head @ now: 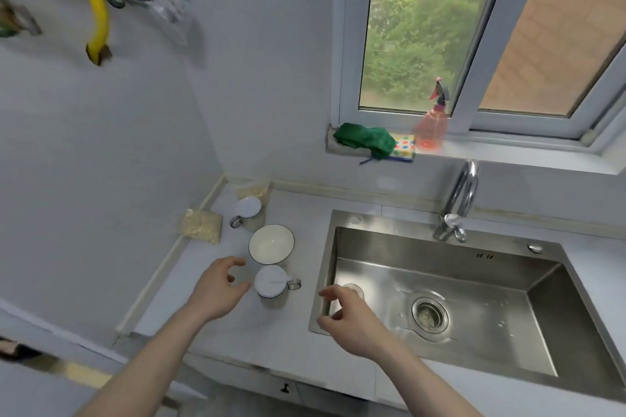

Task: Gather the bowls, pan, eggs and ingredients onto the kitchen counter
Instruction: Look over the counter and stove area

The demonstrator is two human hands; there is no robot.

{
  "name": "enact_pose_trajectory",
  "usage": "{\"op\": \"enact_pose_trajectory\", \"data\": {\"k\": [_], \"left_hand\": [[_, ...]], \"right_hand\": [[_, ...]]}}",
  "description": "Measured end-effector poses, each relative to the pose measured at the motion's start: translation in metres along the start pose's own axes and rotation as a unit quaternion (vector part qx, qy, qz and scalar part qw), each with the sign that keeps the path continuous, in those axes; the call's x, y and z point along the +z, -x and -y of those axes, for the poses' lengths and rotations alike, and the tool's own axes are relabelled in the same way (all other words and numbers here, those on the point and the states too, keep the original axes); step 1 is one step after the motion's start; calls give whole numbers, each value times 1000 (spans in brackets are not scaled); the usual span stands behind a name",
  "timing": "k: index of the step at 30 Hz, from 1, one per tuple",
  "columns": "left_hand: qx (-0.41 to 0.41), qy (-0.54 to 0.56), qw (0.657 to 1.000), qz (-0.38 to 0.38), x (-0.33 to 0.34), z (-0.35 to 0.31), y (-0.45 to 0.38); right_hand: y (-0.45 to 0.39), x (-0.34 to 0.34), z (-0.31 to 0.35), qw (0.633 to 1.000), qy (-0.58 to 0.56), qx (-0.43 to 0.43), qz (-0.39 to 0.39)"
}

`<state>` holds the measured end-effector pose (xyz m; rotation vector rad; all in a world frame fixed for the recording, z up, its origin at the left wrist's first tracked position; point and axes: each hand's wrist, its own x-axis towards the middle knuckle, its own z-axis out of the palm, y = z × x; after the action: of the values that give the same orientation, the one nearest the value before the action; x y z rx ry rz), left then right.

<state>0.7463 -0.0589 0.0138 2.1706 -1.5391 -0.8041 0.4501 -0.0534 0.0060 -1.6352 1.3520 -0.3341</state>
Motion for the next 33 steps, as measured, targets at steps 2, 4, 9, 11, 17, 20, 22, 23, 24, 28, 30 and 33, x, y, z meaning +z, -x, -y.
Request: {"op": "enact_pose_trajectory", "data": {"k": [2,4,9,11,17,20,22,23,24,28,30,33], "left_hand": [[-19,12,1000,-1,-4,2,-25],[-47,37,998,10,-8,6,-53],[-126,139,982,12,-12,25,-140],[-154,171,973,17,-13,30,-174],[-157,170,972,51,-7,50,-245],[-158,143,974,80,-2,62,-266],[-154,140,975,83,1,68,-275],[-152,139,975,86,3,71,-278],[-151,137,975,91,3,73,-280],[-135,131,977,99,7,82,-282],[-133,148,976,84,5,76,-273],[-121,147,980,54,2,69,-253]], "right_hand": [[-20,5,0,1000,16,8,10],[-38,11,-1,1000,13,23,11],[-81,28,2,998,15,59,-14],[-93,38,5,996,5,81,-28],[-133,74,17,991,27,119,-52],[-147,93,19,987,41,144,-52],[-150,100,22,986,46,152,-58],[-151,103,23,985,49,156,-62],[-151,106,24,984,48,161,-66],[-140,114,22,983,25,177,-48],[-132,122,23,982,-30,181,-39],[-123,130,25,975,-87,190,-69]]}}
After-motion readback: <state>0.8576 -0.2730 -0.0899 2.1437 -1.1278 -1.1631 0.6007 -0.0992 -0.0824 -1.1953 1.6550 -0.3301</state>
